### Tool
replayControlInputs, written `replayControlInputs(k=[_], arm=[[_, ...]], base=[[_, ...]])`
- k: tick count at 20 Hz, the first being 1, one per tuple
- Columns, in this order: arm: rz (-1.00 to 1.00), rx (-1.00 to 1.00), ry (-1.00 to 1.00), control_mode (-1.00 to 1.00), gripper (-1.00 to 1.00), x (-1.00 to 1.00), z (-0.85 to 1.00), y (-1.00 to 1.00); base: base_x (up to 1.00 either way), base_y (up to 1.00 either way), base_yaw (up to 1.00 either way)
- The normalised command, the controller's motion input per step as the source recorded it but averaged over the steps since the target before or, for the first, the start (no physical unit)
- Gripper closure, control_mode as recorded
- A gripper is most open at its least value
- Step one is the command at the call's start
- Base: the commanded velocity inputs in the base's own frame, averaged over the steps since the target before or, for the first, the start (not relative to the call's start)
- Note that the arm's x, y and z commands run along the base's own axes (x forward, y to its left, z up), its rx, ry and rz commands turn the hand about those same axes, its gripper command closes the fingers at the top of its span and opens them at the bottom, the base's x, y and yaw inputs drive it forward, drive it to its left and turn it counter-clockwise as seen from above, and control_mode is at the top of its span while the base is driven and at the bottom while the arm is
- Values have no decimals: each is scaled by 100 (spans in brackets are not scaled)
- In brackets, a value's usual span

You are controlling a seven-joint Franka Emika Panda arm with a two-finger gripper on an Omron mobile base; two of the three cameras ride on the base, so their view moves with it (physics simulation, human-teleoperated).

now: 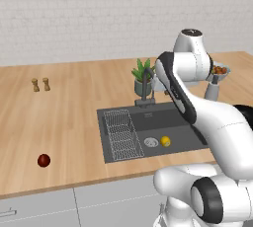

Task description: Pick the lemon from the sink and place it in the bowl. Then pick the bowl and place it in the microwave. Then close the microwave door and press the start button.

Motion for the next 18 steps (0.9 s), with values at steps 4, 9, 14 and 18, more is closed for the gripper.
replayControlInputs(k=[4,9,14,18], arm=[[0,1,-1,-100,-100,-23,-1,-8],[-3,10,-5,-100,-100,-92,-20,-59],[-11,19,-3,-100,-100,-100,-40,-89],[-22,26,18,-100,-100,-12,-35,-85]], base=[[0,0,0],[0,0,0],[0,0,0],[0,0,0]])
